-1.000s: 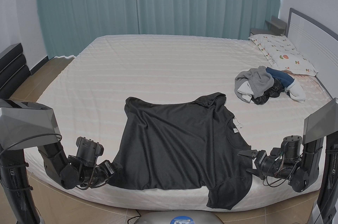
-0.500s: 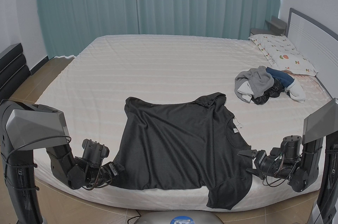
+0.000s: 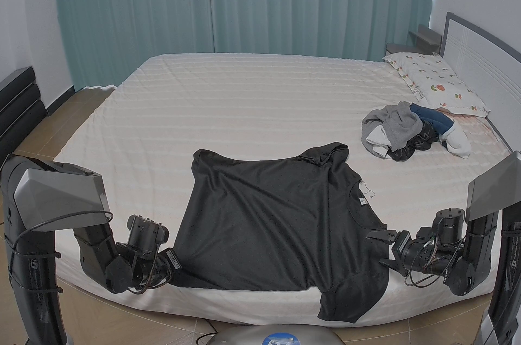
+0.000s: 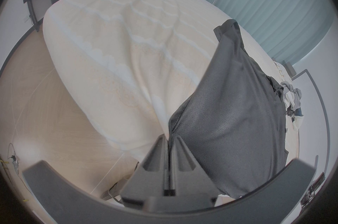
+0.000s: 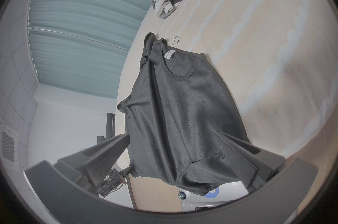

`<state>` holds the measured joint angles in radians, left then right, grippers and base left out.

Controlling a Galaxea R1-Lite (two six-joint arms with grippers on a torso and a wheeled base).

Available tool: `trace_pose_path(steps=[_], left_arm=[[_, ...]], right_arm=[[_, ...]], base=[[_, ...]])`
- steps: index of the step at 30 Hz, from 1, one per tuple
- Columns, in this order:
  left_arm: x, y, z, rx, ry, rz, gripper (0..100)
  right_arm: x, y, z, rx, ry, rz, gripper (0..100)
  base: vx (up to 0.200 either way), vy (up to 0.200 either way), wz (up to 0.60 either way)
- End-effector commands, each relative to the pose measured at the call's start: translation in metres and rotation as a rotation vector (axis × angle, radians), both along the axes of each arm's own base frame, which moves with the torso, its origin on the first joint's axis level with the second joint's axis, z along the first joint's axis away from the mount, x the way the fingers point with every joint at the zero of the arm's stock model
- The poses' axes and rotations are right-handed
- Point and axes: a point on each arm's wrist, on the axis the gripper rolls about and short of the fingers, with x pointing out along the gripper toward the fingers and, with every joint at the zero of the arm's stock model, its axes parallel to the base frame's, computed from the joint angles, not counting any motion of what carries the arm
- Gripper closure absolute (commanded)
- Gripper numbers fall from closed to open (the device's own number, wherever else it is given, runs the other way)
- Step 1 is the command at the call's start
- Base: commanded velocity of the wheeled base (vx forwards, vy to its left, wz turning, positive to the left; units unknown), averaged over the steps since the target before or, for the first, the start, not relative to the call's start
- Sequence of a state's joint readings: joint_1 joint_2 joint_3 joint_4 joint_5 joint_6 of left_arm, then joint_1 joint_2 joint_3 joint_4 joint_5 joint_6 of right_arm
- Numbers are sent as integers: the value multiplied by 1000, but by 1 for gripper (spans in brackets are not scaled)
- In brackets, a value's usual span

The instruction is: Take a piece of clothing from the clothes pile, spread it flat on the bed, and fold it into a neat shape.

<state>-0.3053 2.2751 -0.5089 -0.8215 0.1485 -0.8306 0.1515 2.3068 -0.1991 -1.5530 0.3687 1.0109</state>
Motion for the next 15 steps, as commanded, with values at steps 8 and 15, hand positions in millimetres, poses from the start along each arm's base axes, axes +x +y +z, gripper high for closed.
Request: trace_pose_path(steps=[8,15], left_arm=[[-13,4,21,14,-34,12,100],[-25,8,27,47,-25,-27,100]], right_arm=[[-1,0,3,-8,-19,-3,0],[1,-3,4,-17,-27,-10,0]], base=[[0,0,0],[0,0,0]])
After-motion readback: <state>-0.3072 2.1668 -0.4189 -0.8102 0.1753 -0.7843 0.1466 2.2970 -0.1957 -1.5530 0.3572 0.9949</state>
